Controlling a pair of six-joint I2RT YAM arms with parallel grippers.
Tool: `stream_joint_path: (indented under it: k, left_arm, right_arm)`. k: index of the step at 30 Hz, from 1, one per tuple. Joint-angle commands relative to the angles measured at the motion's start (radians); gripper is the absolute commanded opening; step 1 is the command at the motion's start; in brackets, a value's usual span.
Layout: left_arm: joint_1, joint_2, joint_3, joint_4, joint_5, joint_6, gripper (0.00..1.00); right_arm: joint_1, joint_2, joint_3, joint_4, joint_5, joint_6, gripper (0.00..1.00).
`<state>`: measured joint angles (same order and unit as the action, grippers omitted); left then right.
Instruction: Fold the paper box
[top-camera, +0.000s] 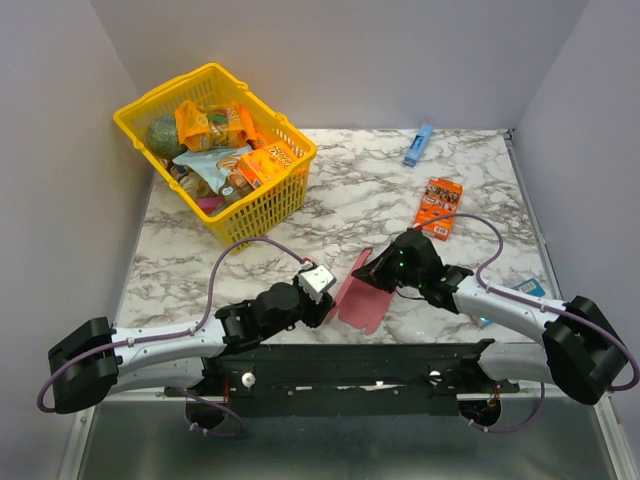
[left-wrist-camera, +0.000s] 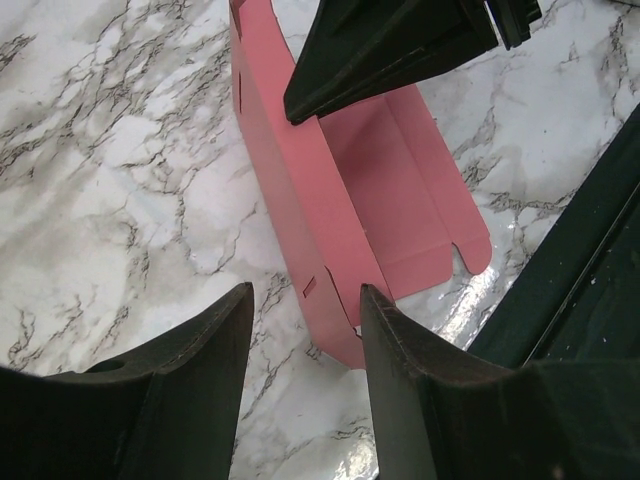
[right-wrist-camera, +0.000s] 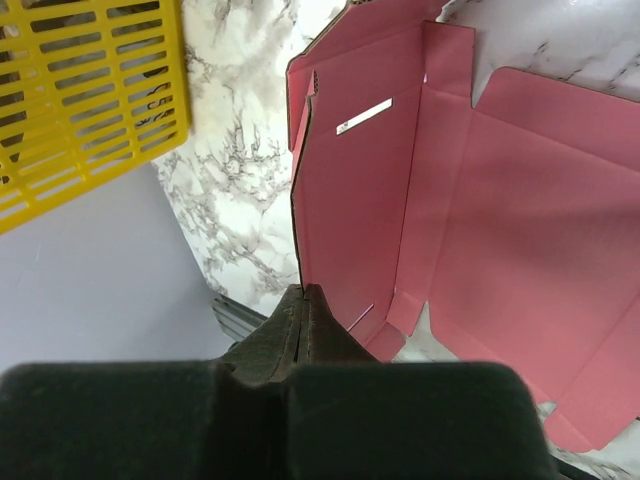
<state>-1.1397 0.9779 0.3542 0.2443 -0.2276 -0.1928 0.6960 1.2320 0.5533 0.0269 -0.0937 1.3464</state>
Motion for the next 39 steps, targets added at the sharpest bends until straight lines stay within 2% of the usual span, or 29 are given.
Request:
stream_joint_path:
  k: [1,14,35,37,39]
  left_arm:
    - [0.003,0.018,-0.004,0.035,0.046,-0.010,0.55]
    - [0.003,0.099,0.011,0.018,0.043,-0.028,0.54]
    - [0.003,0.225,0.065,-0.049,-0.056,-0.037,0.53]
    - [0.003,0.210,0.055,-0.039,-0.053,-0.034,0.55]
    - [0.003,0.185,0.045,-0.005,-0.052,-0.034,0.67]
  right_arm:
    - [-0.006,-0.020,-0.026,-0.002,0.040,0.019,0.00]
    - [-0.006,-0.029,-0.024,-0.016,0.057,0.026,0.01]
    - [-0.006,-0.040,-0.026,-0.024,0.069,0.033,0.01]
    - [-0.006,-0.042,-0.026,-0.024,0.071,0.033,0.00]
    - [-0.006,-0.046,-0.026,-0.024,0.077,0.033,0.01]
